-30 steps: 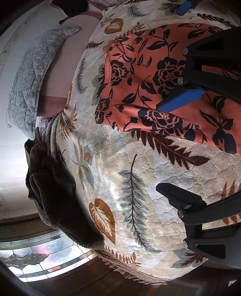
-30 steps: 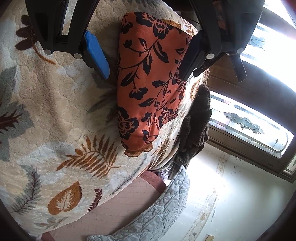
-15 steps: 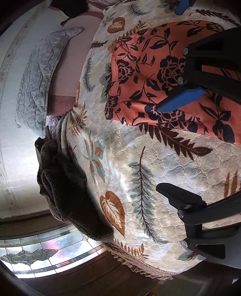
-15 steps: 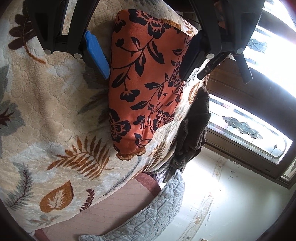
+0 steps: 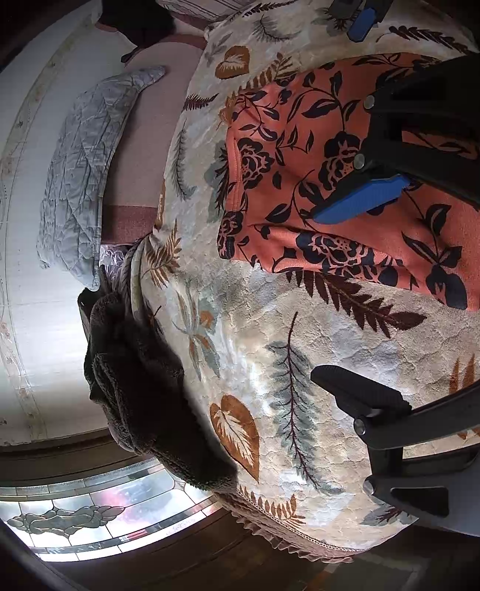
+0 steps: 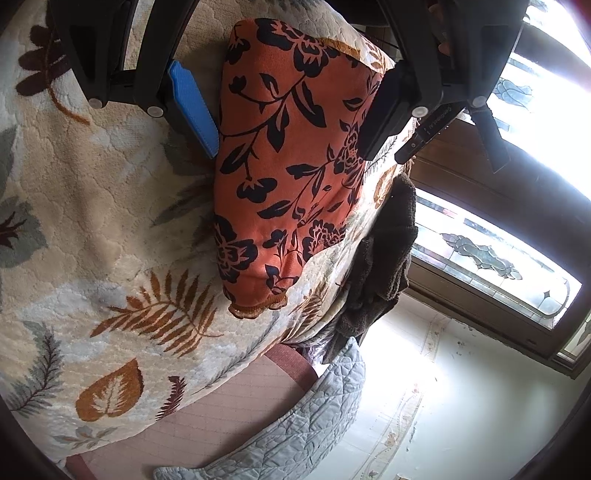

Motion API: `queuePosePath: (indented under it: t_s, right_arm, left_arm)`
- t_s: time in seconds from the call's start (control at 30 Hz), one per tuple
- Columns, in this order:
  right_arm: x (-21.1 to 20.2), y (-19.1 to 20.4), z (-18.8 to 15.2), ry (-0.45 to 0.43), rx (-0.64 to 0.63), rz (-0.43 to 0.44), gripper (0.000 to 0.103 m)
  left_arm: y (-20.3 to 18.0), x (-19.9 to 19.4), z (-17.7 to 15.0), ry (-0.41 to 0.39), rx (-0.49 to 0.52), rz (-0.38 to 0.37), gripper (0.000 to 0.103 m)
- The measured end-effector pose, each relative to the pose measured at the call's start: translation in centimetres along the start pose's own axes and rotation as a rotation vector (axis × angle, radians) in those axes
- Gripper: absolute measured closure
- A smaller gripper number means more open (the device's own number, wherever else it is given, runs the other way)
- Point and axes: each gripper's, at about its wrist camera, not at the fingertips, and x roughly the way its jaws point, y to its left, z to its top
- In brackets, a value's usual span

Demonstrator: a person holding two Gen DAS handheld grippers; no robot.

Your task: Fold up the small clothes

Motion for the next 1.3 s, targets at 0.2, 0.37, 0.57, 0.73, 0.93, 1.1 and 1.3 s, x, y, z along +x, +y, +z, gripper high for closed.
queuePosePath:
  t_s: [0.2, 0.37, 0.57, 0.73, 0.93, 1.1, 1.3]
  right_arm:
    - [-0.1, -0.2, 0.0, 0.004, 0.0, 0.006, 0.022]
    - [0.1, 0.0, 0.0, 0.01, -0.011, 0.013, 0.022]
    - [0.5, 0.3, 0.1, 0.021, -0.027, 0.015, 0.022]
    - [0.8, 0.7, 0.0, 0.011, -0.048, 0.003, 0.022]
    - [1.6, 2.1, -0.3, -0.004, -0.124, -0.017, 0.028]
    - [5.6, 1.2, -1.3, 0.131, -0.12, -0.163, 0.028]
    - [3.4, 1.1, -1.0, 0.051, -0.118, -0.134, 0.028]
  left_arm:
    - [-0.8, 0.2, 0.0, 0.006, 0.013, -0.006, 0.024]
    - [-1.2, 0.6, 0.0, 0.016, 0.022, -0.014, 0.024]
    - [-1.5, 1.7, -0.1, 0.048, 0.012, -0.042, 0.024]
    - [-1.6, 3.0, -0.6, 0.1, 0.006, -0.107, 0.024]
    - [-0.4, 7.4, -2.4, 0.279, -0.102, -0.278, 0.014]
    - [1.6, 8.2, -2.4, 0.323, -0.198, -0.4, 0.012]
    - [3.6, 7.4, -2.4, 0.336, -0.302, -0.566, 0.012]
